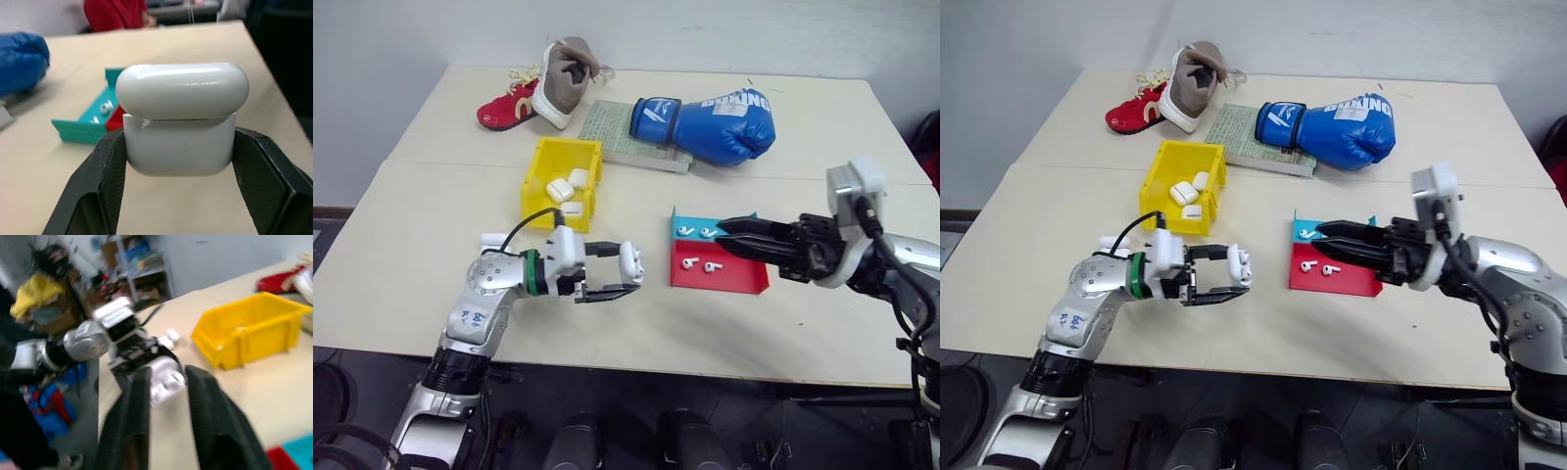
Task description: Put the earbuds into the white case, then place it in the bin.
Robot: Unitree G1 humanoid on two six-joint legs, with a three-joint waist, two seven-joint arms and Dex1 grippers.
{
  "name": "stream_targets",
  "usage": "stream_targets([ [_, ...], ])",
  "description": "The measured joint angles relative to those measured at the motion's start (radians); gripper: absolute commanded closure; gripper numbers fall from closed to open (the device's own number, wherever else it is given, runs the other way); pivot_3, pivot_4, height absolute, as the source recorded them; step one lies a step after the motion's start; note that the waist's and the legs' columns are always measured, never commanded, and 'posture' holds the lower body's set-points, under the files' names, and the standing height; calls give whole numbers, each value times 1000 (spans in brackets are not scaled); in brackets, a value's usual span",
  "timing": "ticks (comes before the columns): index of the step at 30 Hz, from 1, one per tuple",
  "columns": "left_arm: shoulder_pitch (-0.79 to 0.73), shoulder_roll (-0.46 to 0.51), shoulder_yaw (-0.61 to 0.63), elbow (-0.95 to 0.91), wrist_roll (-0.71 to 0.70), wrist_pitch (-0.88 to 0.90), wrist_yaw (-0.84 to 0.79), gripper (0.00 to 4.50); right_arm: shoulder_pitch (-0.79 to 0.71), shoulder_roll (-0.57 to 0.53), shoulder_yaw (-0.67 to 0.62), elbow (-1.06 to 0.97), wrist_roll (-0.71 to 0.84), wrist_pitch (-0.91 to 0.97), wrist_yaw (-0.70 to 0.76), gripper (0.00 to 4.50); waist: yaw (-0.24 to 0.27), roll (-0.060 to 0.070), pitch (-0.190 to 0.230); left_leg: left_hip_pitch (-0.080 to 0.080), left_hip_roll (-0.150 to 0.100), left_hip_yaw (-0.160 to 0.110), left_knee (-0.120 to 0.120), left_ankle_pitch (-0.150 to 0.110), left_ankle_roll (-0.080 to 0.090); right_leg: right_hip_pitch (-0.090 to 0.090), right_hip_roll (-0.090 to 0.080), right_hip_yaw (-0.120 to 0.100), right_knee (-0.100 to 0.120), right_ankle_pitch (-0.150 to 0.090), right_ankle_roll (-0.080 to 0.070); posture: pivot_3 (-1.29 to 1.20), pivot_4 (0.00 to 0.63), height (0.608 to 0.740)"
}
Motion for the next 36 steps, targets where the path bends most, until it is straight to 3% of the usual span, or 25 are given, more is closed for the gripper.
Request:
stream_targets([
  [7, -47, -31, -81, -56, 29, 106, 12, 1723, -108, 57, 269, -50, -186, -19, -25, 4464, 0, 0, 0, -1, 0, -1, 1, 0, 0, -1, 0, -1, 0, 0, 0, 0, 150, 740],
  [13, -61, -35, -82, -86, 27, 132, 16, 1723, -127, 75, 379, -24, -324, -46, -34, 4464, 0, 0, 0, -1, -1, -1, 1, 0, 0, -1, -1, -1, 1, 0, 0, 0, 150, 740],
  [18, -36, -19, -73, -89, 25, 131, 18, 1723, -42, 9, 323, -12, -342, -92, 24, 4464, 2, 0, 0, -1, -1, -1, 1, 0, 1, 0, -1, -1, 1, 0, 0, 0, 150, 740],
  [21, -7, -2, -37, -112, 4, 125, 15, 1723, 69, -40, 212, 10, -337, -137, 71, 4464, 4, -1, 0, -2, -1, -2, 1, 0, 1, 0, -1, -2, 0, 0, 0, 0, 150, 740],
  [24, 20, 4, 18, -136, -38, 132, 21, 1723, 180, -21, 81, 7, -282, -186, 92, 4464, 4, -1, 0, -1, -1, -1, 1, 0, 1, 0, -1, -1, 1, 0, 0, 0, 150, 740],
  [28, 77, 14, 112, -155, -109, 167, 45, 1723, 335, 36, -116, -20, -210, -200, 22, 3512, 1, -1, 0, -1, 0, -1, 1, 0, 0, 0, -1, -1, 1, 0, 0, 0, 150, 740],
  [31, 63, 23, 189, -141, -138, 194, 95, 1723, 419, 118, -203, -46, -260, -311, -49, 2594, 3, -2, 0, 0, 0, -1, 1, 0, -1, 0, 0, -1, 2, 0, 0, 0, 150, 740],
  [36, -159, 44, 307, 58, -94, 226, 303, 1723, 484, 263, -289, -73, -346, -554, -131, 802, 8, -3, -1, 0, -1, 0, 1, 2, -1, 0, 0, 0, 2, 1, 1, 0, 150, 740],
])
